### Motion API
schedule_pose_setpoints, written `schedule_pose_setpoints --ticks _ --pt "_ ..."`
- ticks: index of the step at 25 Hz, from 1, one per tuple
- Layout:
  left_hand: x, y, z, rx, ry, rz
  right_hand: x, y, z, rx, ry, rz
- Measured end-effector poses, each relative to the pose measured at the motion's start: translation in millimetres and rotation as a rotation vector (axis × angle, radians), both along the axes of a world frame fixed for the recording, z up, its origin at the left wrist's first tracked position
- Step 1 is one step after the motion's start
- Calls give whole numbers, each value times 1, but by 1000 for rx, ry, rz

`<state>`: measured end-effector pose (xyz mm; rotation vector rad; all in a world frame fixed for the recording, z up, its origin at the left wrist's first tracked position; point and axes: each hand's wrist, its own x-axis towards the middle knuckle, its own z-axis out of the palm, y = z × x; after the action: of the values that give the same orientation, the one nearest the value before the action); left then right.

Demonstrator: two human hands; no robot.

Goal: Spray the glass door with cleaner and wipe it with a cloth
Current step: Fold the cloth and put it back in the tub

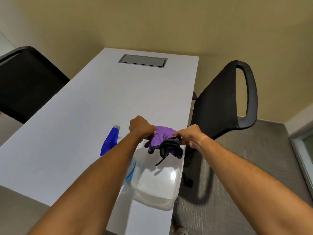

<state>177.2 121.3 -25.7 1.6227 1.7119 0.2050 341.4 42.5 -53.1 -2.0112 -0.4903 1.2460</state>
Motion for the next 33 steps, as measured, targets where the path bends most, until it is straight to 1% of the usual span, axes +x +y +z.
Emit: schedule_pose_setpoints --ticks 2,8,12,17,20,23,25,28,33 --pt "-1 1 -5 -4 26 -23 0 2 -6 -23 -93 73" --pt "-3 3 -17 28 87 -104 5 1 -13 -47 -494 356" --pt "-1 5 -22 84 157 -230 0 -3 -17 -41 -689 480" --pt "-4 -4 -38 177 294 -391 -6 -15 -28 -25 -817 504" --pt "-7 -12 -45 354 419 -524 -13 -22 -33 4 -878 520" --pt "-11 -19 -44 484 441 -626 -18 -28 -31 70 -970 559" --pt "-14 -26 -43 497 446 -684 -20 -34 -26 109 -1051 589" --pt "-20 -36 -43 490 468 -752 -27 -42 -22 115 -1144 603" --pt "-29 -50 -38 522 467 -778 -40 -57 -15 102 -1186 561"
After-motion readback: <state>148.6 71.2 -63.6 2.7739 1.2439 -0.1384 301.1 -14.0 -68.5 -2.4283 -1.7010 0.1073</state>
